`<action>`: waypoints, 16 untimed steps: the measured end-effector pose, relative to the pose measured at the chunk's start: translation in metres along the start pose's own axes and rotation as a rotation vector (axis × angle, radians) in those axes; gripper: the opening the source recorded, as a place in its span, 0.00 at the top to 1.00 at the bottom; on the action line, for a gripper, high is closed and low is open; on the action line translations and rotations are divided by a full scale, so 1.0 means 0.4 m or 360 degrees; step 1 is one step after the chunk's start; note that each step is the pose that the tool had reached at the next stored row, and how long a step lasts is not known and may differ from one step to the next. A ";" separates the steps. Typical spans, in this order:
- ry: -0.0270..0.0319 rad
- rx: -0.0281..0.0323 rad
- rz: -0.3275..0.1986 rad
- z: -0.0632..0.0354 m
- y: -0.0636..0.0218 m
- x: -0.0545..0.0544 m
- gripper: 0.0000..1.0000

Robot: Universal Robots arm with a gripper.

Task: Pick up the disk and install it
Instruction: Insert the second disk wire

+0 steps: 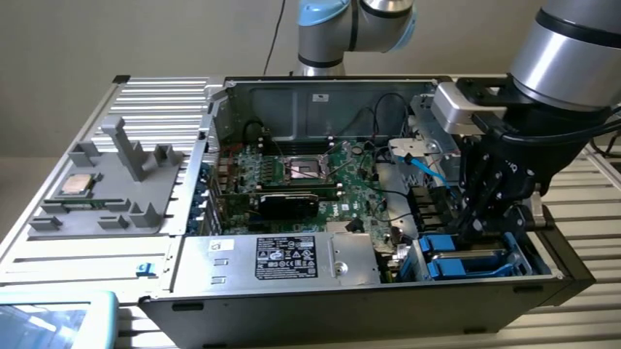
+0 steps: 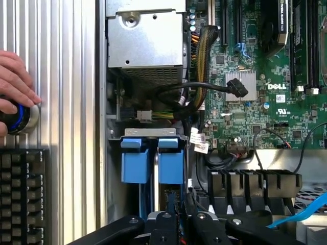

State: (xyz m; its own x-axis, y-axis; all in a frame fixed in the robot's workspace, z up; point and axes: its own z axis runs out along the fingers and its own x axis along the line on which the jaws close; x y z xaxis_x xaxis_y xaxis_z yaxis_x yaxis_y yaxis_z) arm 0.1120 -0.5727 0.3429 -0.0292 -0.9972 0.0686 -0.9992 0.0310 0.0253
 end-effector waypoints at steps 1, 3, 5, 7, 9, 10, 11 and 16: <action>-0.00005 0.00000 0.0000 0.000 0.000 0.001 0.84; -0.00020 0.00002 0.0000 0.000 0.000 0.001 0.84; -0.00041 0.00015 0.0000 0.001 0.000 0.002 0.84; -0.00069 0.00036 0.0000 0.001 0.000 0.002 0.84; -0.00098 0.00057 0.0000 0.001 0.000 0.002 0.84; -0.00106 0.00061 0.0000 0.002 0.000 0.002 0.84; -0.00111 0.00063 0.0000 0.002 0.000 0.002 0.84; -0.00134 0.00067 0.0000 0.004 0.001 0.001 0.84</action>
State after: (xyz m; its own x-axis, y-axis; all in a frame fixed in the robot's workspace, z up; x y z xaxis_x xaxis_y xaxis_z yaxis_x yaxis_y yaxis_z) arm 0.1116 -0.5734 0.3412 -0.0295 -0.9978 0.0602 -0.9993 0.0308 0.0211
